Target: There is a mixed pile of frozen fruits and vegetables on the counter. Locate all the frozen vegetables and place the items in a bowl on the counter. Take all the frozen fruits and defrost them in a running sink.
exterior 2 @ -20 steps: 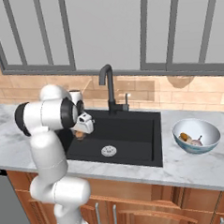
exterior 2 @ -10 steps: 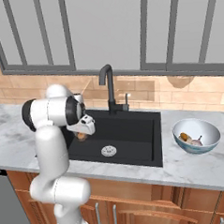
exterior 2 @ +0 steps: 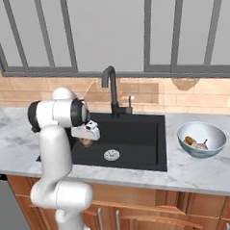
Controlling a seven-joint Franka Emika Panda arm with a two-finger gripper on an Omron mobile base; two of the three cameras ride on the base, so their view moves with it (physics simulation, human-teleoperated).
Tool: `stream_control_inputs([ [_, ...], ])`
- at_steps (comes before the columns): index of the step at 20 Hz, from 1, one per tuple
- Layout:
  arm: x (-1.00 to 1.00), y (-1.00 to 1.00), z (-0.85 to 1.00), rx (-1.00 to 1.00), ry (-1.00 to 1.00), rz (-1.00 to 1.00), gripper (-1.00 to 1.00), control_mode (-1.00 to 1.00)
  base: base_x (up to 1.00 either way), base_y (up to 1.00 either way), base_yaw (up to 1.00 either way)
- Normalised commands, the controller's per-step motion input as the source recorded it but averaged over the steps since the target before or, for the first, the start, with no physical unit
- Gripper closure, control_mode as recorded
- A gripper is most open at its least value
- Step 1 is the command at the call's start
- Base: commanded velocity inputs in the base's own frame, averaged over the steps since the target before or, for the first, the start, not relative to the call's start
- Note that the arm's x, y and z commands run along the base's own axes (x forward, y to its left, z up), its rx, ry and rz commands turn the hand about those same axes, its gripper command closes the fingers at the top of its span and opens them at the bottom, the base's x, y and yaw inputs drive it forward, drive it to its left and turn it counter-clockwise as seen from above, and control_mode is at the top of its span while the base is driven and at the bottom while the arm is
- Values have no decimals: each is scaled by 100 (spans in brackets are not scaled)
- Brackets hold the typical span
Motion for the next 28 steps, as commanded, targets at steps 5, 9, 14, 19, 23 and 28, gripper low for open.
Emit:
stream_control_inputs([
  [5, 6, -12, -26, 0, -3, 3, 100, -100, 0, 0, 0],
  [9, 5, -8, -30, 0, -4, 5, 100, -100, 0, 0, 0],
  [14, 7, -5, -31, 0, -4, 5, 100, -100, 0, 0, 0],
  [19, 6, 0, -23, 0, 0, 5, 100, -100, 0, 0, 0],
  [23, 0, 4, -16, 0, 0, 6, 100, -100, 0, 0, 0],
  [28, 11, 1, -19, 0, 0, 4, 100, -100, 0, 0, 0],
])
